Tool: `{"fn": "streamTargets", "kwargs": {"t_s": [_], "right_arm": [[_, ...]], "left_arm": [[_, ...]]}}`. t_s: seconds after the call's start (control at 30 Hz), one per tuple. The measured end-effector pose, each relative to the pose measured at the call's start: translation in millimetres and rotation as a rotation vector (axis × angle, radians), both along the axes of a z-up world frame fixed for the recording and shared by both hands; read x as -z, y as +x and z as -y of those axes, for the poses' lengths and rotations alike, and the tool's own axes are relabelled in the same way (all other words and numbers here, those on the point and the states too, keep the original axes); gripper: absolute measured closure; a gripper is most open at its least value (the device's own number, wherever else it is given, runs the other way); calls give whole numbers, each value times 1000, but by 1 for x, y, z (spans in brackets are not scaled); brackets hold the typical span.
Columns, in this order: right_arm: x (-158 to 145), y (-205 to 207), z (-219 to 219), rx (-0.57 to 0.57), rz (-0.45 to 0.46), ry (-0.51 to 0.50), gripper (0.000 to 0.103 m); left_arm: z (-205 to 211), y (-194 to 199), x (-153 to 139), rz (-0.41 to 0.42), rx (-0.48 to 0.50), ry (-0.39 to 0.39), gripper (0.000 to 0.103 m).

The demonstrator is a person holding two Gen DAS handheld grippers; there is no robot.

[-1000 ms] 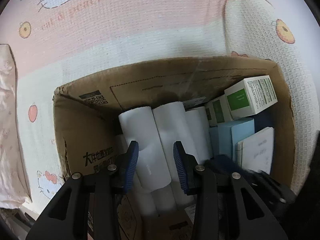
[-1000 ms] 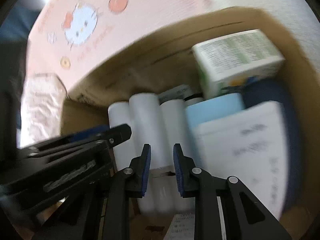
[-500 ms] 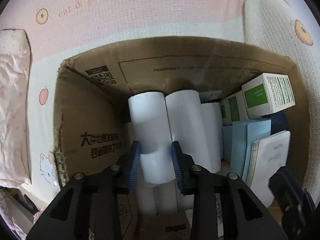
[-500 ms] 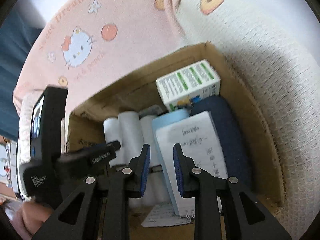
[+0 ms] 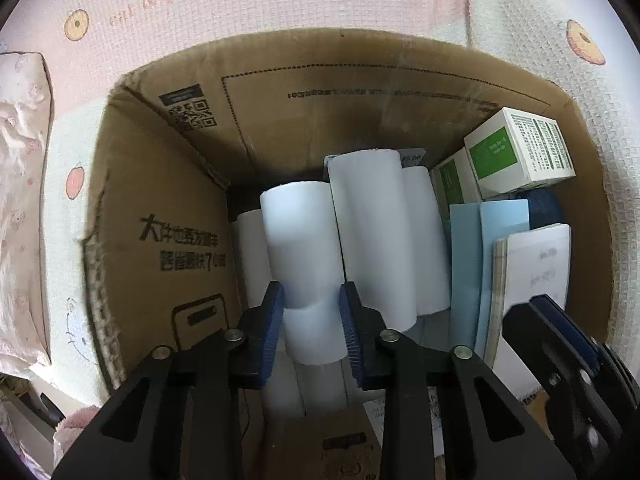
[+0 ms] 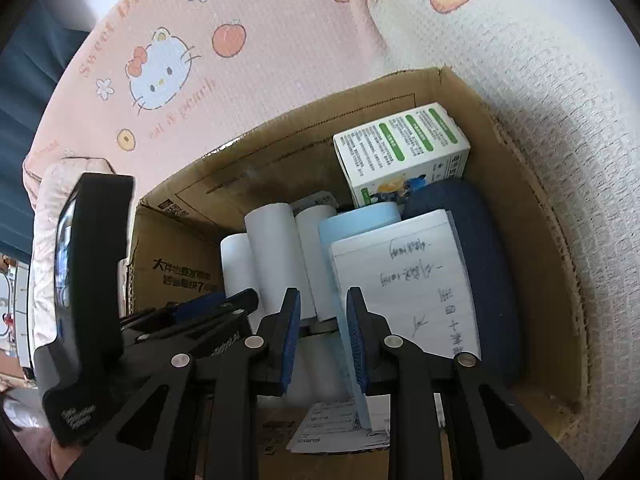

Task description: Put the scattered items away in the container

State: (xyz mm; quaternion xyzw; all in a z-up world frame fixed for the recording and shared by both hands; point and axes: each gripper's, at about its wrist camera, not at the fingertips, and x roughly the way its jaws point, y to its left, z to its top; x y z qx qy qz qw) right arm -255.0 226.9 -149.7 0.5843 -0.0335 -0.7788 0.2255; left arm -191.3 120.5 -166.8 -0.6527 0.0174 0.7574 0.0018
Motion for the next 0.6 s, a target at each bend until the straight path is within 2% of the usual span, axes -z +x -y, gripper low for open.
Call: {"fn": "streamTargets", "kwargs": {"t_s": [0.1, 0.3, 0.33, 0.37, 0.4, 0.47, 0.6], "right_arm": [[6, -6, 8, 4, 10, 8, 83], [-1, -9, 5, 7, 19, -59, 83], [-2, -10, 6, 8, 21, -80, 83], [-2, -11, 7, 7, 26, -102, 83], [-1, -12, 10, 7, 30, -122, 83], [2, -15, 18, 9, 47, -147, 83], [14, -23, 39, -2, 77, -82, 83]], "left_arm": [[0, -1, -13, -35, 32, 11, 75], [2, -10, -54, -175, 129, 60, 75], [3, -13, -58, -190, 144, 83, 77], [6, -17, -61, -194, 158, 104, 89], [12, -21, -62, -191, 172, 126, 96], [14, -26, -59, -176, 178, 172, 96], [18, -23, -57, -189, 195, 207, 97]]}}
